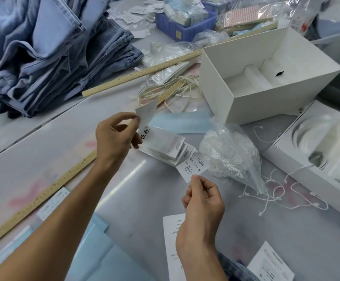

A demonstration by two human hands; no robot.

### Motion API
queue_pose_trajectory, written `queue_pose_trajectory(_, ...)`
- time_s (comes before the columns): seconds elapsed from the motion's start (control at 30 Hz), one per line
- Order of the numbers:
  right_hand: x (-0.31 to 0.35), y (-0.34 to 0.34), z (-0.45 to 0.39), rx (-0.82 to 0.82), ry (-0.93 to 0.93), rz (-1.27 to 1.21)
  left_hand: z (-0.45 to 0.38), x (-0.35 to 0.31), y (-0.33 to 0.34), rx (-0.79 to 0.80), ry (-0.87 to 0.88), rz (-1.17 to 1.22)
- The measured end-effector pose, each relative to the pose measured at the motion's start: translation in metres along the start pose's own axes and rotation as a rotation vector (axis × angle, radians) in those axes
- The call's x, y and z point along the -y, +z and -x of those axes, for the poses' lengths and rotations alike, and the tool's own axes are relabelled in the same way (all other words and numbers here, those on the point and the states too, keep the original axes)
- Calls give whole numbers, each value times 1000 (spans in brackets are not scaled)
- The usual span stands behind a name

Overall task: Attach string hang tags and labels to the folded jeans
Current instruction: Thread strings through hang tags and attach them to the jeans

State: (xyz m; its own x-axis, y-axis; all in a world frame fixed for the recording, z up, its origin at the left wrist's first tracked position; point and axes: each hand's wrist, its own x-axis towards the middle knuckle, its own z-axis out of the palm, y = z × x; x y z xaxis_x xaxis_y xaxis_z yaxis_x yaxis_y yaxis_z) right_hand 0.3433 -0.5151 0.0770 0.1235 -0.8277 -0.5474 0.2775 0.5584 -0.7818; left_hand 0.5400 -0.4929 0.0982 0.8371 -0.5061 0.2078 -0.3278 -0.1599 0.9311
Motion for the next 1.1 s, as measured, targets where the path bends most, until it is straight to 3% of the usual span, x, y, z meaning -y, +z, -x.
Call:
queue_pose_trajectory(0.2, 1, 0, -1, 3, -3, 5, 7, -13, 12, -105, -418, 455)
queue_pose_trajectory(0.33, 1, 0, -3, -8, -6, 18, 14, -26, 10, -225, -580, 712)
queue_pose_trajectory(0.43, 2, -1, -4, -21, -16, 27, 37, -36, 4, -307, -644, 773)
queue_pose_trajectory(0.6, 4, 3, 1, 49, -33, 6, 121, -32, -31, -373, -566, 628)
queue_pose_trajectory(0.67, 6, 5, 5, 180, -24, 24, 157, -23, -47, -458, -541, 502)
queue_pose_trajectory(0.77, 6, 11, 15, 506, 43, 76, 188, -2, -54, -506, -493, 340)
queue_pose_trajectory(0.87, -6, 20, 28, 759, 7, 283, 201, 14, -55, -533, -454, 315)
queue_pose_trajectory(1.0, -22, 26, 40, 925, -91, 554, 196, 19, -68, -624, -324, 310)
queue_pose_trajectory(1.1, -27, 26, 45, 950, -130, 606, 197, 13, -70, -618, -244, 337)
